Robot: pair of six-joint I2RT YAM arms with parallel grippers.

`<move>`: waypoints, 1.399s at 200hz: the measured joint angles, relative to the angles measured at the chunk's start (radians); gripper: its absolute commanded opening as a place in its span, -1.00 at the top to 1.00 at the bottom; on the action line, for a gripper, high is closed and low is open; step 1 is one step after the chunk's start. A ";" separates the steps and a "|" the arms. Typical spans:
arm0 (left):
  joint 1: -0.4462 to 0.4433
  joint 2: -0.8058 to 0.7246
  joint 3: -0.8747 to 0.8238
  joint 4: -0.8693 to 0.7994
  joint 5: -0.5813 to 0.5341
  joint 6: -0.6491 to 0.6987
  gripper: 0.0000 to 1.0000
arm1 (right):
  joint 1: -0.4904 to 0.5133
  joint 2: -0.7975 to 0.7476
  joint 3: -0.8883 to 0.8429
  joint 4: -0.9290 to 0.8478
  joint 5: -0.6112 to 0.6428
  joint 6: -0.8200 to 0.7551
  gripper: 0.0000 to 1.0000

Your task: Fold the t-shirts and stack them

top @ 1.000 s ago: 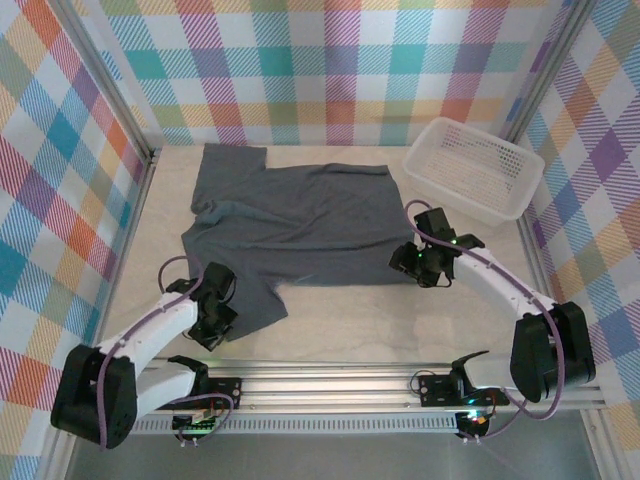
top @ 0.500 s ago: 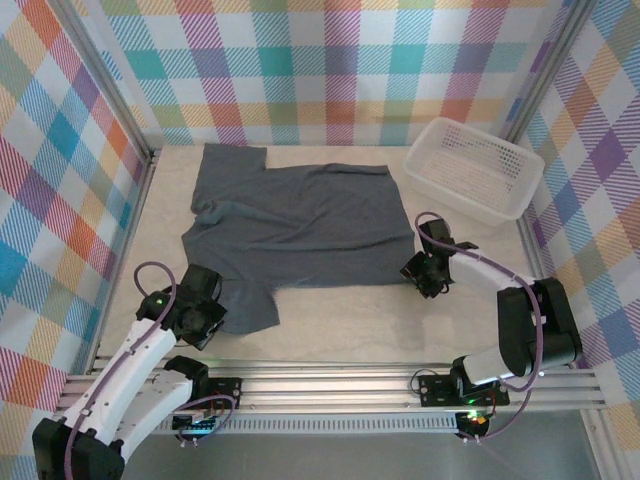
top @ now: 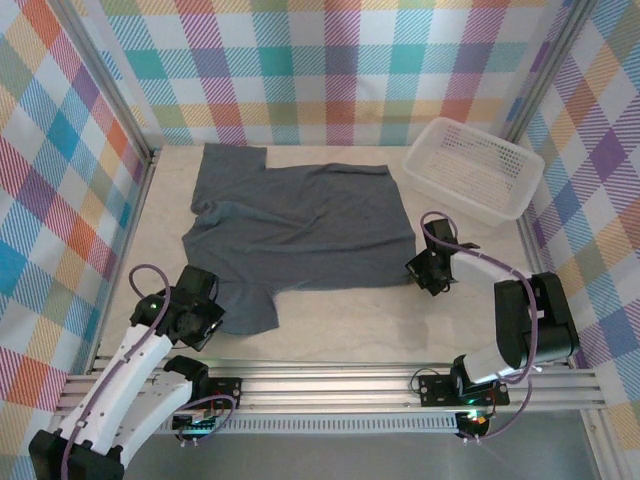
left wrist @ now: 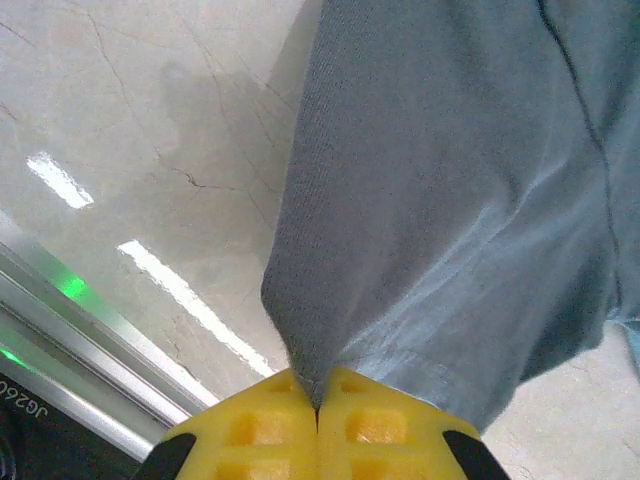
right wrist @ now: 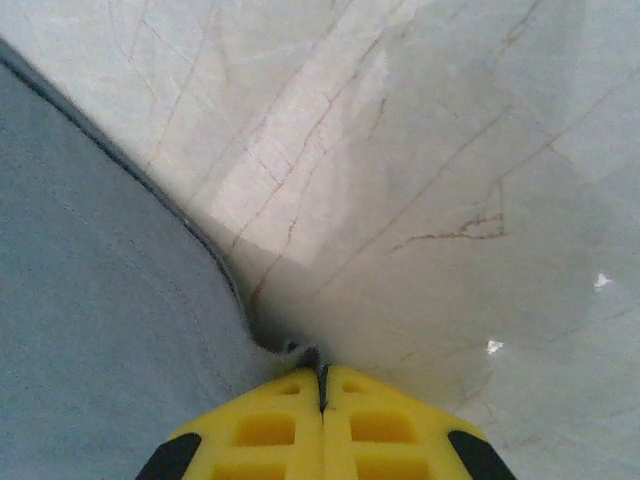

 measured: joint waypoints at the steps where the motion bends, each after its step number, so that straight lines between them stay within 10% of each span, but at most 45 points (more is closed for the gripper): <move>1: 0.000 -0.002 0.002 -0.002 0.000 0.000 1.00 | 0.000 -0.001 0.000 0.000 0.000 0.000 1.00; 148: 0.000 -0.261 0.195 -0.243 0.029 -0.076 1.00 | 0.087 -0.559 -0.080 -0.381 -0.004 -0.024 1.00; 235: -0.008 -0.243 0.150 -0.143 0.168 -0.079 1.00 | 0.142 -0.588 -0.111 -0.459 0.032 -0.028 1.00; 280: -0.160 -0.095 0.146 -0.044 0.181 -0.076 1.00 | 0.109 -0.467 -0.110 -0.440 0.109 -0.078 1.00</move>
